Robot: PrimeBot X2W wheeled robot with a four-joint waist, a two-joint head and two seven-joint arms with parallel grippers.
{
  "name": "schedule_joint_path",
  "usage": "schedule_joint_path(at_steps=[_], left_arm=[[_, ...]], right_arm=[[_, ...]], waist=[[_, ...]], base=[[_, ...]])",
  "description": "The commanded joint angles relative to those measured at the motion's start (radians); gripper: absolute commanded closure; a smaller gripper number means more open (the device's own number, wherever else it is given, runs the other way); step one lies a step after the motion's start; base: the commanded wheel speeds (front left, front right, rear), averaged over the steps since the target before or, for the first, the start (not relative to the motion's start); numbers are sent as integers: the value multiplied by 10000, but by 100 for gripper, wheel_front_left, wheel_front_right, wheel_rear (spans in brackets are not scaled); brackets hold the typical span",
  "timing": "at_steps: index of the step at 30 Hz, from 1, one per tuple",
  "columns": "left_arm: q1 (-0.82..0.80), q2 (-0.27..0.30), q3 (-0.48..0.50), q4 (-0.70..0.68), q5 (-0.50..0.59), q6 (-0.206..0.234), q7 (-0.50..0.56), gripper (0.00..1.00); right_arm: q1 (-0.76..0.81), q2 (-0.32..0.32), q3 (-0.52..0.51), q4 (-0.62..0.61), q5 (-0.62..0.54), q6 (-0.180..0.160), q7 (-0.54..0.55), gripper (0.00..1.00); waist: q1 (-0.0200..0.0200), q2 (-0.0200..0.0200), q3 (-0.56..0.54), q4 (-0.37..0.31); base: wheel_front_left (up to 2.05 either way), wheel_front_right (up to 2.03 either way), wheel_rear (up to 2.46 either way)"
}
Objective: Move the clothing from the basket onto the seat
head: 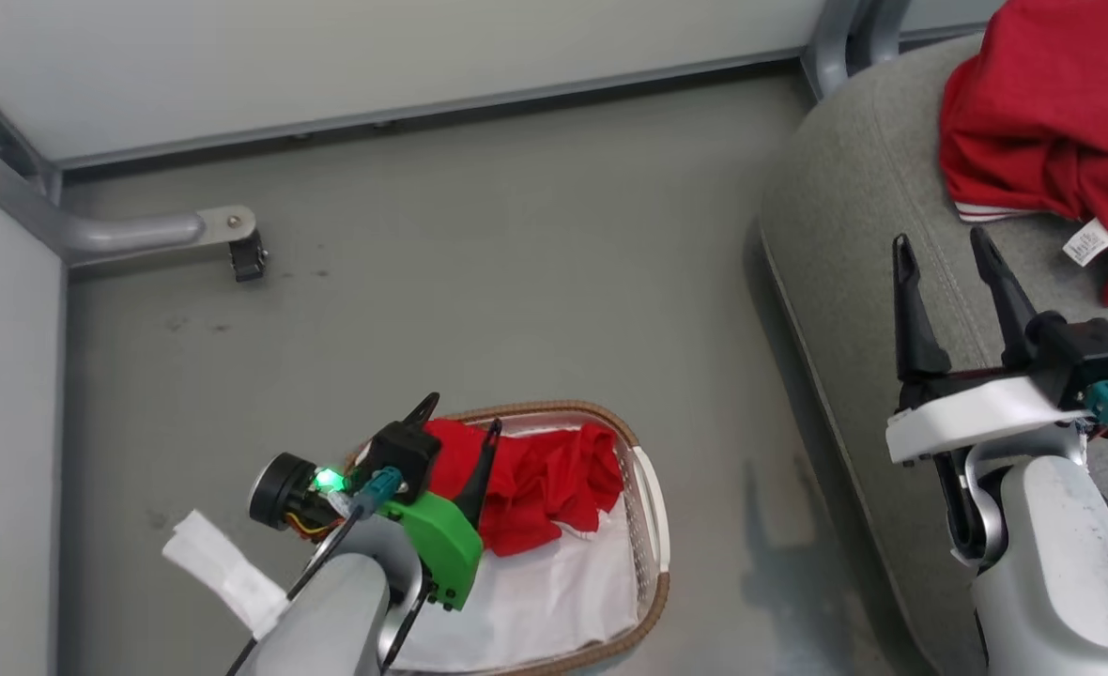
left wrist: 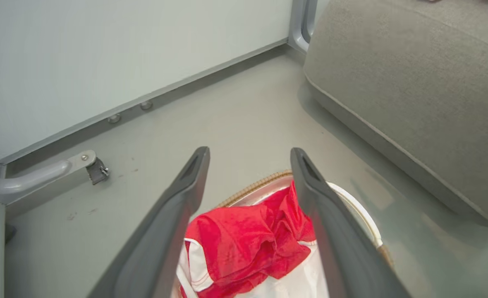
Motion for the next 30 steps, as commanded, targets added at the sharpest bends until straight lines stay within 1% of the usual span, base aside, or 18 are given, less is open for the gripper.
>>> schedule_joint_path(at_steps=[1,8,14,19,27,30], left_arm=[[-441,57,-296,351,-25,-39,111,0],[-2174,238,-2394,2167,-197,-33,390,0],[-3309,401,-3469,3421,-461,-35,658,0],[-3949,583,-3963,4312,-651,-34,859,0],[-4482,433,-4697,5167,-1179,-34,966,0],[-4666,492,-4829,5407,-1280,-35,1039,0]], right_arm=[[-274,-16,4,-139,-34,-14,-24,0],[-1120,-13,316,-643,278,-14,-24,0],[-1625,-14,611,-1016,661,-14,-24,0],[-1989,-14,794,-1074,765,-14,-24,0],[-2282,-16,942,-1122,1060,-14,-24,0],[-2294,-16,1041,-1136,1123,-14,-24,0]], waist=[[0,0,1814,-874],[0,0,3576,-1506],[0,0,4726,-1938],[0,0,5345,-2227],[0,0,5892,-2461],[0,0,5961,-2546]], base=[[0,0,0],[0,0,0],[0,0,0],[0,0,0],[0,0,0],[0,0,0]])
